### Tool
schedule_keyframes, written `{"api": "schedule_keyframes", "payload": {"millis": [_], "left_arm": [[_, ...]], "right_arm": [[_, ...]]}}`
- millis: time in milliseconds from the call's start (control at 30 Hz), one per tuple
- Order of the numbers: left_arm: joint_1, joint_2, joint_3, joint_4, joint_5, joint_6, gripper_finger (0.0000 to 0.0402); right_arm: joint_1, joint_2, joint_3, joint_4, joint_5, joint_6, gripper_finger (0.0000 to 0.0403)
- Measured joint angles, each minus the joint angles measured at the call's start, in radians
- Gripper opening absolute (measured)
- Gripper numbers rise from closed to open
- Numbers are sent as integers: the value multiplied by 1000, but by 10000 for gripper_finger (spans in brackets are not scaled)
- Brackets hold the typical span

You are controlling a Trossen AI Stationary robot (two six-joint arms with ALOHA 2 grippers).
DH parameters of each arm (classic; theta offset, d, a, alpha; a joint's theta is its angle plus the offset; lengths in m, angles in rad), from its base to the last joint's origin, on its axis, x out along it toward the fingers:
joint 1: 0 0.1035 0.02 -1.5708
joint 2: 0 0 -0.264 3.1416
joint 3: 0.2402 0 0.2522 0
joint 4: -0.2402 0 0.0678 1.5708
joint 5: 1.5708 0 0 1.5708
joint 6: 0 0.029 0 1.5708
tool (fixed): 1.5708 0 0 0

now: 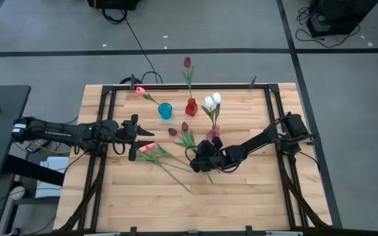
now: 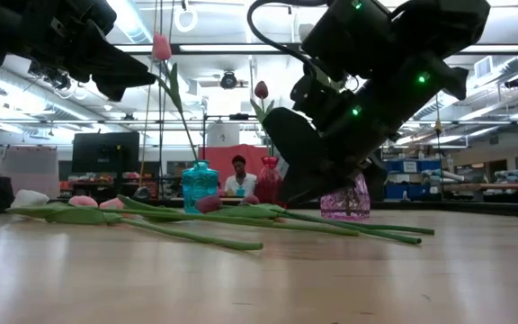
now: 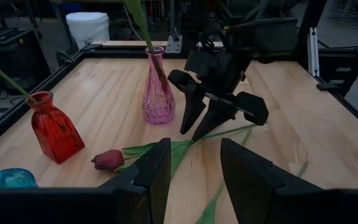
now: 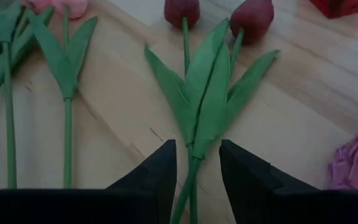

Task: Sort flowers into vase by color
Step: Put the left red flower into the red vase

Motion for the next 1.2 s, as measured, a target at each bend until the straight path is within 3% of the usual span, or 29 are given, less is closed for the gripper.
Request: {"api": "schedule_keyframes", "payload": {"millis": [300, 700, 933, 1200], "left_arm": [[0, 0, 0, -2, 0, -3, 146], [0, 0, 0, -6, 1, -11, 146], [0, 0, 0, -10, 1, -23, 146], [0, 0, 0, -21, 1, -23, 146]], "right_arm": [[-25, 72, 18, 18, -101, -17, 132], [-19, 60, 18, 9, -71, -21, 87], [-19, 60, 17, 13, -48, -21, 15], [2, -29, 27, 18, -5, -46, 18]]}}
